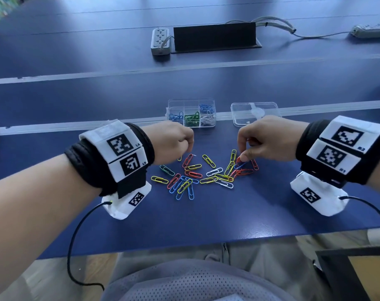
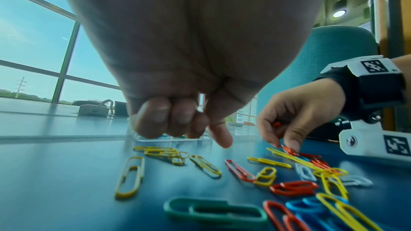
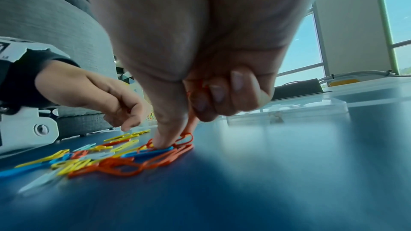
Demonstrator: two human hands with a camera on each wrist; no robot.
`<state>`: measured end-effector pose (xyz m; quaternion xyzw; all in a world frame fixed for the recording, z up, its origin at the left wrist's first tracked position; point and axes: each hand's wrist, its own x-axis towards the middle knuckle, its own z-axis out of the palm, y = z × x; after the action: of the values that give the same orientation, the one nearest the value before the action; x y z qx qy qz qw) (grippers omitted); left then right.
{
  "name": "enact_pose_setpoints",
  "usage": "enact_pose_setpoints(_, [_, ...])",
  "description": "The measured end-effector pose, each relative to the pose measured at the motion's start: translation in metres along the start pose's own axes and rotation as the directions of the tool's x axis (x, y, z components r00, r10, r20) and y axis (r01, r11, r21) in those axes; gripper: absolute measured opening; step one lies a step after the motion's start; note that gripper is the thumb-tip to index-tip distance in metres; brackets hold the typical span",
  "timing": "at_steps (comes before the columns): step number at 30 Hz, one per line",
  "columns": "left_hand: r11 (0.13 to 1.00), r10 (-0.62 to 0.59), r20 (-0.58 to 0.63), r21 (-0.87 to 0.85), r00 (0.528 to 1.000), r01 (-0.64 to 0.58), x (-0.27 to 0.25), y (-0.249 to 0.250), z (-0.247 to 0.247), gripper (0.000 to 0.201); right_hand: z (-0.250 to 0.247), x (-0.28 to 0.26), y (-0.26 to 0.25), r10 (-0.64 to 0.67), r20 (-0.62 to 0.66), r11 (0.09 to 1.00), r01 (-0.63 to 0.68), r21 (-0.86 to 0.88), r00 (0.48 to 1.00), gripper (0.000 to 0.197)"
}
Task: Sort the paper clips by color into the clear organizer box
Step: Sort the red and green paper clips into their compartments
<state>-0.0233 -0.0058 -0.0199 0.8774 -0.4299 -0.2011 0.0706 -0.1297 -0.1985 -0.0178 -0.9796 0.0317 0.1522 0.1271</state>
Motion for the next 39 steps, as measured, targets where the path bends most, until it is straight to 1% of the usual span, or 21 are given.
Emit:
enact_pose_setpoints(2, [0.997,-0.005,-0.002,0.071,1.0,0.005,0.0,0.002,0.004,0.018,-0.001,0.0,0.002,0.008,0.01,1.0,-0.008,0.029,1.0,0.014])
enact_pose_setpoints(5, [0.983,0.019,0.008,0.184,1.0,-0.02,0.0,0.003,0.006,0.023,-0.003,0.0,0.007,0.021,0.041,0.998,-0.023,0.062,0.999,0.012])
enact_pose_setpoints(7, [0.98,0.029,0.0,0.196,1.0,-0.029,0.001,0.004,0.003,0.018,-0.003,0.0,0.009,0.021,0.059,0.998,-0.025,0.059,0.998,0.01])
enact_pose_setpoints(12, [0.989,0.012,-0.003,0.147,1.0,-0.011,0.001,0.006,0.002,0.01,-0.002,-0.001,0.01,0.033,0.075,0.997,-0.038,0.067,0.997,0.009])
enact_pose_setpoints(16, [0.991,0.003,0.009,0.133,1.0,-0.004,0.001,0.003,0.006,0.015,-0.003,-0.003,0.007,0.065,0.066,0.991,-0.072,0.114,0.996,0.013])
enact_pose_setpoints(19, [0.995,-0.026,-0.028,0.099,0.999,0.029,0.0,0.003,0.006,0.011,-0.004,-0.002,0.002,0.124,0.073,0.968,-0.137,0.211,0.99,0.023])
enact_pose_setpoints(21, [0.997,-0.06,-0.054,0.043,0.997,0.062,-0.001,0.005,0.003,0.019,-0.004,0.001,0.0,0.153,0.09,0.932,-0.174,0.318,0.984,0.023])
enact_pose_setpoints(23, [0.996,-0.08,-0.052,-0.03,0.995,0.078,-0.001,0.005,-0.001,0.021,-0.006,0.003,-0.001,0.146,0.11,0.914,-0.176,0.366,0.983,0.02])
enact_pose_setpoints(26, [0.985,-0.091,0.003,-0.146,0.996,0.091,-0.002,0.003,-0.005,0.013,-0.009,0.006,-0.003,0.119,0.139,0.93,-0.159,0.331,0.983,0.017])
enact_pose_setpoints(28, [0.975,-0.104,0.012,-0.196,0.994,0.104,-0.002,0.0,-0.007,0.007,-0.012,0.008,-0.007,0.094,0.166,0.932,-0.145,0.333,0.982,0.011])
enact_pose_setpoints(29, [0.973,-0.112,-0.001,-0.204,0.994,0.11,-0.001,-0.002,-0.009,0.008,-0.014,0.01,-0.01,0.085,0.183,0.931,-0.144,0.335,0.979,0.012])
enact_pose_setpoints(31, [0.972,-0.126,-0.034,-0.205,0.991,0.117,0.002,-0.007,-0.014,0.016,-0.022,0.017,-0.017,0.067,0.205,0.943,-0.129,0.307,0.977,0.024])
enact_pose_setpoints(34, [0.975,-0.137,-0.063,-0.188,0.989,0.123,0.009,-0.011,-0.028,0.027,-0.037,0.034,-0.024,0.075,0.17,0.944,-0.125,0.306,0.983,0.033])
enact_pose_setpoints(37, [0.977,-0.154,-0.124,-0.167,0.98,0.132,0.023,-0.011,-0.042,0.027,-0.05,0.057,-0.034,0.114,0.096,0.928,-0.14,0.346,0.989,0.033])
enact_pose_setpoints(39, [0.979,-0.161,-0.159,-0.148,0.974,0.138,0.035,-0.011,-0.048,0.027,-0.055,0.074,-0.041,0.149,0.055,0.901,-0.159,0.403,0.987,0.034])
